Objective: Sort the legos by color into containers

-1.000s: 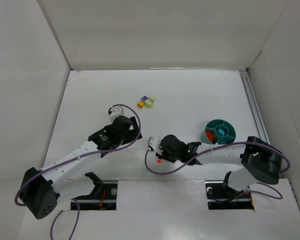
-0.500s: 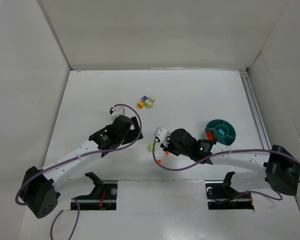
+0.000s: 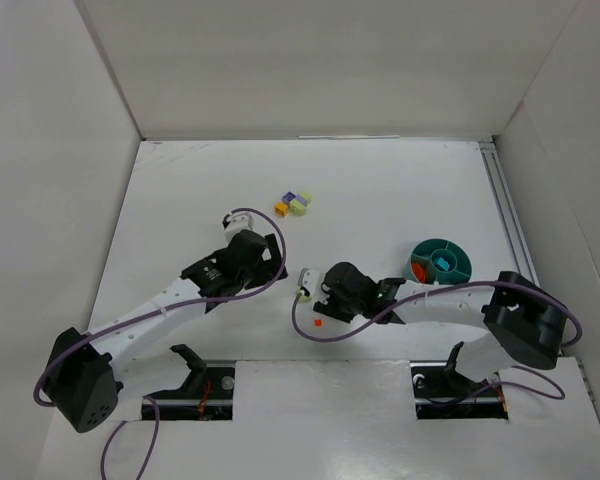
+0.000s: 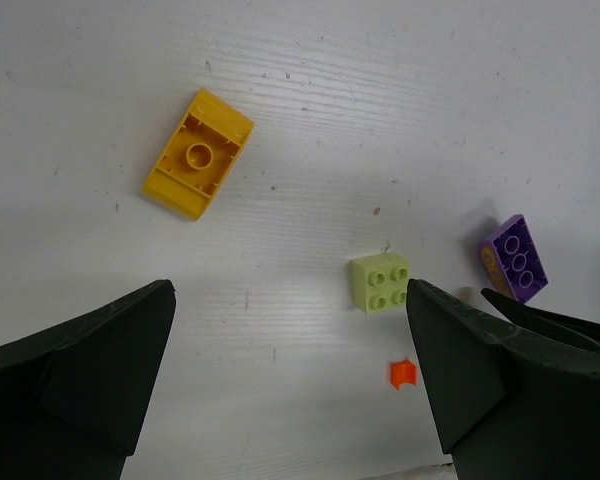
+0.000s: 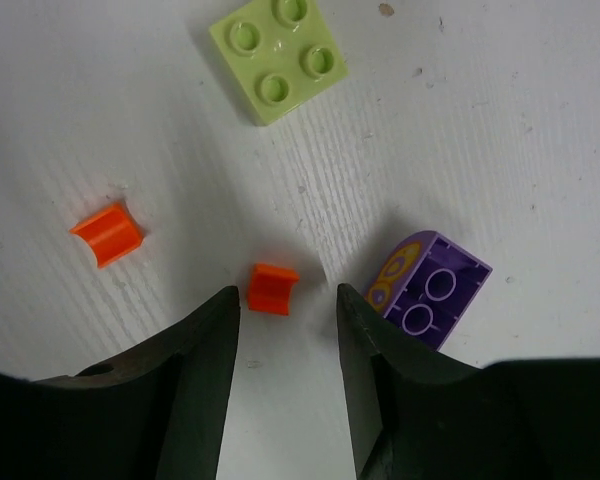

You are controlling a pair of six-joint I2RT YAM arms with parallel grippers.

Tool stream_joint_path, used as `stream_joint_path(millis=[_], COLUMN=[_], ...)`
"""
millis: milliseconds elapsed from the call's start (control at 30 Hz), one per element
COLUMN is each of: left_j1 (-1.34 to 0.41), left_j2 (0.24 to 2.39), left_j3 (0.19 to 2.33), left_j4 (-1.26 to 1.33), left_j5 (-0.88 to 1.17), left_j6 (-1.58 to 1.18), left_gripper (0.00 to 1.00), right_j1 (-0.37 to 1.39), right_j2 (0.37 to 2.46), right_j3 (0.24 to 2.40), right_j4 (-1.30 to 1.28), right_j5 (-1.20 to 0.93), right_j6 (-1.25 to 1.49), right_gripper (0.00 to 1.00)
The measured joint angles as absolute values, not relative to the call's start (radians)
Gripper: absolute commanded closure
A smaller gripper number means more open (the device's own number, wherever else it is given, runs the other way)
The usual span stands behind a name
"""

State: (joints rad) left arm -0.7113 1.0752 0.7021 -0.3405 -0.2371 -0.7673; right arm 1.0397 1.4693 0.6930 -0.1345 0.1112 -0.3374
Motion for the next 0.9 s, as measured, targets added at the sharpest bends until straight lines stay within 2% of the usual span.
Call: stream_joint_path(millis=[200,567,900], left_j1=[-0.711,-0.711,-0.711], left_j2=[1.083,1.084,1.084], left_j3=[0.702,0.702,0.702], left_j4=[-0.340,-0.340,-0.340], left_j5=[-0.236,-0.235,-0.232], left_j6=[-0.764,-0.760,-0.760], left_gripper=[0.00,0.00,0.00], right_j1=[1.039,1.026,1.026], right_j2=[1.500,1.520,1.483], right_j3=[0.715,0.723,0.723], right_j4=[-0.120,-0.104,-0.105], right_j5=[0.113,0.110,0.107], right_j6=[-0.337,-0.333,-0.333], right_gripper=[0.51,0.74,0.81])
